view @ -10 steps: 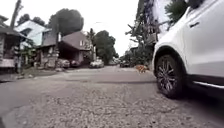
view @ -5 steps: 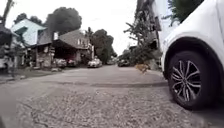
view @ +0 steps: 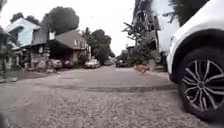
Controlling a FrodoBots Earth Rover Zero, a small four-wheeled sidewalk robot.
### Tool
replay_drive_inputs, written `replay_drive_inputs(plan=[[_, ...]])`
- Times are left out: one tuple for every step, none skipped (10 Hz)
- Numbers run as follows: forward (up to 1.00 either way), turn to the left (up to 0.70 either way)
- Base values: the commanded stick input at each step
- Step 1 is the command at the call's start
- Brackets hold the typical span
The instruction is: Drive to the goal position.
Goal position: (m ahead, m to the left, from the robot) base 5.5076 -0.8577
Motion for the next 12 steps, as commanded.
replay_drive_inputs(plan=[[1.0,0.0],[1.0,0.0],[1.0,0.0],[1.0,0.0],[1.0,0.0],[1.0,0.0],[1.0,0.0],[1.0,0.0],[1.0,0.0],[1.0,0.0],[1.0,0.0],[1.0,0.0]])
